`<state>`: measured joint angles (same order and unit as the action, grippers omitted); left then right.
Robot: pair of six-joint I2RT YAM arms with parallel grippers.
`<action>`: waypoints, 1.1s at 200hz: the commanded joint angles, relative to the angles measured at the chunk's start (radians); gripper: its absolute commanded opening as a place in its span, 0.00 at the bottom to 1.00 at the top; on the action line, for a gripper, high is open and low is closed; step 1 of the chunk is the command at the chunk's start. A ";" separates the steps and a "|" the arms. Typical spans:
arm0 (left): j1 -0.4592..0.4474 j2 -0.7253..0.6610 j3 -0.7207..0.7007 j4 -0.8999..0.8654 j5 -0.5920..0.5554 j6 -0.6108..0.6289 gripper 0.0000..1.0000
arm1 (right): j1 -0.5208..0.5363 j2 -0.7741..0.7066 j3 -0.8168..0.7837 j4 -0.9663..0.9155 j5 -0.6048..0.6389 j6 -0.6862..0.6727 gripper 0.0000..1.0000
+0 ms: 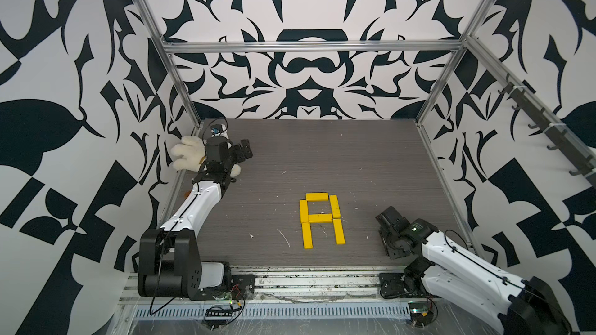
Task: Assemble the number 8 with building blocks
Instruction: Pick up the building block from the center of the board.
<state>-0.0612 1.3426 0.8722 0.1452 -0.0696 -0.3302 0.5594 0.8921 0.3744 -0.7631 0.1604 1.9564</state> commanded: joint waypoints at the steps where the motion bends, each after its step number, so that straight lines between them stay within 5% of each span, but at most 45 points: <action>1: 0.012 0.001 -0.011 0.044 0.048 -0.025 0.99 | -0.015 0.034 -0.049 0.027 -0.035 -0.027 0.42; 37: 0.017 0.004 -0.012 0.043 0.038 -0.011 0.99 | -0.060 0.064 -0.059 0.083 -0.087 -0.105 0.41; 49: 0.017 -0.001 -0.010 0.037 0.039 -0.009 0.99 | -0.069 0.078 -0.076 0.118 -0.110 -0.123 0.30; 66: 0.016 -0.009 -0.007 0.029 0.034 -0.003 0.99 | -0.080 0.116 -0.063 0.142 -0.116 -0.187 0.00; 122: 0.015 -0.017 -0.003 0.027 0.044 -0.010 0.99 | -0.088 0.541 0.499 0.000 -0.064 -0.794 0.00; 155: 0.015 -0.042 -0.006 0.026 0.054 -0.019 0.99 | -0.137 0.675 0.749 0.036 -0.019 -0.973 0.00; 188: 0.015 -0.051 0.008 0.006 0.057 -0.009 0.99 | -0.172 0.857 0.949 0.227 -0.224 -1.101 0.00; 220: 0.015 -0.060 0.029 -0.051 0.042 0.010 0.99 | -0.155 1.121 1.248 0.252 -0.576 -1.274 0.00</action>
<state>-0.0479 1.3064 0.8730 0.1463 -0.0257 -0.3382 0.3801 1.8835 1.4406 -0.5640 -0.1272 0.8734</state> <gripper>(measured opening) 0.992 0.140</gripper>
